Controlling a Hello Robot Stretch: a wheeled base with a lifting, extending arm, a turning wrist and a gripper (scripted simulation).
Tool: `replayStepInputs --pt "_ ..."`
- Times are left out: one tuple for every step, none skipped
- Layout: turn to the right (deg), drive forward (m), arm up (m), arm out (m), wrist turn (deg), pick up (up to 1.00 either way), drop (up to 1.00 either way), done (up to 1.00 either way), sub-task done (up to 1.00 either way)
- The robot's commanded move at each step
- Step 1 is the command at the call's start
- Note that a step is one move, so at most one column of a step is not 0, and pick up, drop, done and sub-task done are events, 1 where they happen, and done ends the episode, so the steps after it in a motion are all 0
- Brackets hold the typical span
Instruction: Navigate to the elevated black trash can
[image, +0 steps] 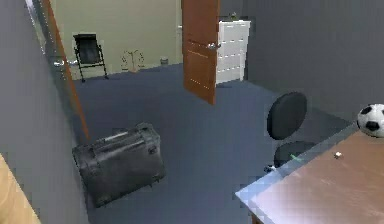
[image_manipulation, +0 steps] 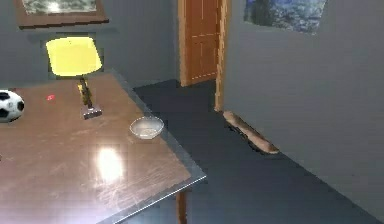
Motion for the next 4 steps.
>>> replayStepInputs --pt "0.0 0.35 0.00 0.00 0.0 0.00 0.00 0.00 0.00" --pt "-30.0 0.00 0.00 0.00 0.0 0.00 0.00 0.00 0.00" --pt "0.0 0.30 0.00 0.00 0.0 0.00 0.00 0.00 0.00" --pt "45.0 0.00 0.00 0.00 0.0 0.00 0.00 0.00 0.00"
